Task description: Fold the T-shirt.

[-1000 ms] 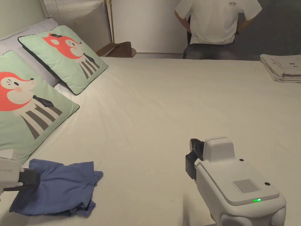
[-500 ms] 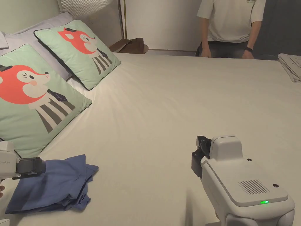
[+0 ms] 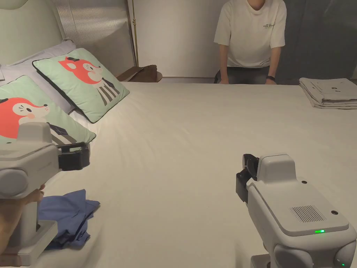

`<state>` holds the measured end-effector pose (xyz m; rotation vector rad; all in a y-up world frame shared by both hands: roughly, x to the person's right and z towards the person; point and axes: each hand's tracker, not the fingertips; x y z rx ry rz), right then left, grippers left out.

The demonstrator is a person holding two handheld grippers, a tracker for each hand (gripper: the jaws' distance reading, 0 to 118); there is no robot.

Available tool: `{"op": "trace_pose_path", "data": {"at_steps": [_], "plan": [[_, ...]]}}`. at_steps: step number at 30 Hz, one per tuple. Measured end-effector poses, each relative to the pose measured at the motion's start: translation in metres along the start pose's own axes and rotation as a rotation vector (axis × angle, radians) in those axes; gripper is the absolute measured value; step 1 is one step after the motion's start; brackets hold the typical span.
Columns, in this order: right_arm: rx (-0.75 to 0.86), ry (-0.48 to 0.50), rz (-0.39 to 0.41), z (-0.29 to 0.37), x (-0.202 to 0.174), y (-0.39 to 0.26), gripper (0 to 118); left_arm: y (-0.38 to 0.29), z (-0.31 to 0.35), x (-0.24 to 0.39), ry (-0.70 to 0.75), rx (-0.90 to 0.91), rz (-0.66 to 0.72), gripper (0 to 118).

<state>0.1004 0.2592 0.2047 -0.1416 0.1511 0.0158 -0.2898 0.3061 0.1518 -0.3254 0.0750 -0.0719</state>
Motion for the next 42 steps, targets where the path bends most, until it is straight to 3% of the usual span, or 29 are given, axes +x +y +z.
{"op": "trace_pose_path", "data": {"at_steps": [8,15,21,23,24,42], "plan": [[0.078,-0.076,0.025,0.042,0.051,0.019,0,0.005,0.04,0.109,-0.125,0.274,0.073,107],[0.119,-0.158,0.052,0.062,0.089,0.028,0,-0.021,0.045,0.176,-0.16,0.35,0.087,105],[0.14,-0.218,0.046,0.076,0.111,0.026,0,-0.037,0.054,0.212,-0.177,0.402,0.055,63],[0.14,-0.236,0.046,0.08,0.115,0.025,0,-0.038,0.055,0.216,-0.19,0.407,0.051,18],[0.14,-0.239,0.044,0.081,0.117,0.025,0,-0.038,0.057,0.22,-0.189,0.412,0.053,0],[0.149,-0.264,0.036,0.088,0.122,0.024,0,-0.039,0.065,0.221,-0.199,0.403,0.041,0]]}}
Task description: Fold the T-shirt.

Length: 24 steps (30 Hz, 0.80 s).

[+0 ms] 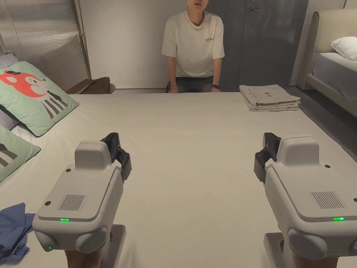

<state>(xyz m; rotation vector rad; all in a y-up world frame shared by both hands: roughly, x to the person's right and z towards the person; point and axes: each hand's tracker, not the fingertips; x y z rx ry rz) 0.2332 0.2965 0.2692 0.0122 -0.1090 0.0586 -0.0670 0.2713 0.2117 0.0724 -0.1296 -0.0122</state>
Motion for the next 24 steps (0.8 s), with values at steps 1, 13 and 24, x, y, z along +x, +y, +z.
{"op": "trace_pose_path", "data": {"at_steps": [1,13,24], "plan": [[0.001,0.0,0.0,0.0001,0.0,0.0003,0,0.0001,0.0,0.0003,-0.002,0.0,-0.003,0],[0.011,-0.004,0.001,0.0014,0.0012,0.003,0,0.0012,0.0017,0.0027,-0.015,0.002,-0.031,0],[0.01,-0.002,0.007,0.0004,-0.0011,0.0025,0,-0.0006,0.0017,-0.0008,-0.019,-0.001,-0.019,0]]}}
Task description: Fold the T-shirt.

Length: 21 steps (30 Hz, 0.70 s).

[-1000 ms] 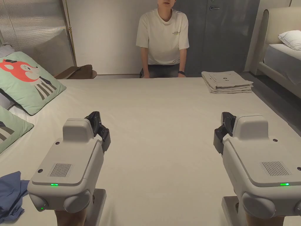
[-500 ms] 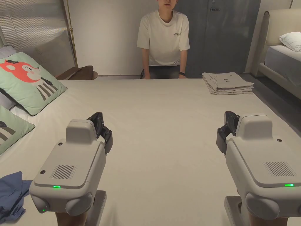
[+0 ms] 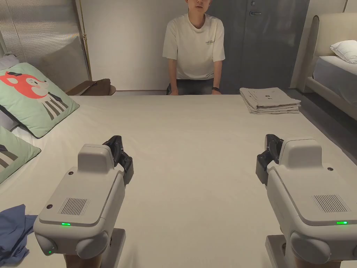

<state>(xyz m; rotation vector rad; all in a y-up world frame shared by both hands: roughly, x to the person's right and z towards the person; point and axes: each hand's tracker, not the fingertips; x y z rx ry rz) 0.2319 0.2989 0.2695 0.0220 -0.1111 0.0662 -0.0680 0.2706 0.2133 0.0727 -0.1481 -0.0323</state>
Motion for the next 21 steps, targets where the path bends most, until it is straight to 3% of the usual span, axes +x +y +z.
{"op": "trace_pose_path", "data": {"at_steps": [21], "plan": [[-0.005,0.002,0.01,-0.0029,-0.0044,0.0,0,-0.0031,-0.0039,-0.0063,0.008,-0.006,0.015,1]]}}
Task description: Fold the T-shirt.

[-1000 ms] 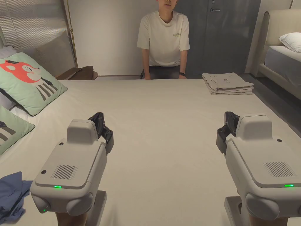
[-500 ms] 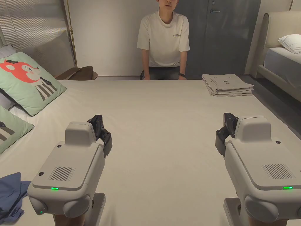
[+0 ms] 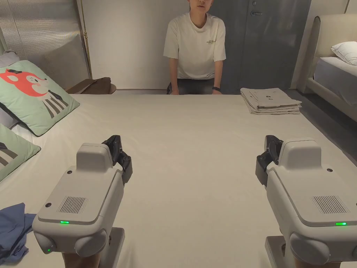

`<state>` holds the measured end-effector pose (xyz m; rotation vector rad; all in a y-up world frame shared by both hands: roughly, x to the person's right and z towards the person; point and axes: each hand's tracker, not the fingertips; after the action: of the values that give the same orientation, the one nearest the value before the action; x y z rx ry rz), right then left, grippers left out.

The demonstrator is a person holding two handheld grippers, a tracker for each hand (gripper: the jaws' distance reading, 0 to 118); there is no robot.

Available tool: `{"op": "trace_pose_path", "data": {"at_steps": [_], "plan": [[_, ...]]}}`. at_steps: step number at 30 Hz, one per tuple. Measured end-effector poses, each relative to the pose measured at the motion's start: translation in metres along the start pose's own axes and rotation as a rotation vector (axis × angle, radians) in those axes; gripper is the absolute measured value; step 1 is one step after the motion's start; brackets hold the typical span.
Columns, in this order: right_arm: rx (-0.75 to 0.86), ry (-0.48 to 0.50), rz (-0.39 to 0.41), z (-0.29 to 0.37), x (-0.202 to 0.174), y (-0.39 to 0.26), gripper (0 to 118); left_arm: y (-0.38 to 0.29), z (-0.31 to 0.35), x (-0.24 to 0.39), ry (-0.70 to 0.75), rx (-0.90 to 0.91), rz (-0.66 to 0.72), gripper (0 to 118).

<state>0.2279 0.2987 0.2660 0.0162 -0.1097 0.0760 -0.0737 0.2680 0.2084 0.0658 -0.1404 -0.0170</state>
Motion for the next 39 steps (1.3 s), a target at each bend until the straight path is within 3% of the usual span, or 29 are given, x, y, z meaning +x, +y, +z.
{"op": "trace_pose_path", "data": {"at_steps": [2,4,6,10,12,13,15,19,20,39], "plan": [[-0.001,0.002,0.001,0.0,0.0,-0.001,0,-0.001,0.001,0.001,0.017,0.011,-0.01,9],[-0.004,0.003,0.002,-0.001,0.0,-0.002,0,-0.001,0.0,0.001,0.007,0.006,-0.021,39],[-0.005,0.005,0.001,-0.001,0.0,-0.002,0,-0.002,-0.001,0.001,-0.001,-0.014,-0.021,60],[-0.002,-0.003,-0.004,-0.001,0.0,-0.002,2,-0.004,-0.004,0.0,-0.002,-0.036,0.01,70],[-0.005,-0.007,-0.007,-0.001,0.001,-0.002,19,-0.004,-0.005,-0.001,-0.003,-0.04,0.017,77],[-0.006,-0.007,-0.009,-0.002,0.001,-0.002,35,-0.004,-0.004,-0.001,-0.001,-0.037,0.019,88],[-0.007,-0.014,-0.007,-0.003,0.002,-0.003,48,-0.003,-0.004,-0.002,0.001,-0.027,0.021,111],[-0.015,-0.03,-0.005,-0.004,0.003,-0.005,107,0.0,0.0,-0.001,0.004,0.001,0.024,111],[-0.012,-0.034,-0.012,-0.004,0.004,-0.006,113,0.001,0.001,-0.001,0.002,0.003,0.021,111],[0.002,-0.037,-0.019,0.005,0.005,-0.004,114,0.007,0.009,-0.003,0.006,0.027,0.012,111]]}}
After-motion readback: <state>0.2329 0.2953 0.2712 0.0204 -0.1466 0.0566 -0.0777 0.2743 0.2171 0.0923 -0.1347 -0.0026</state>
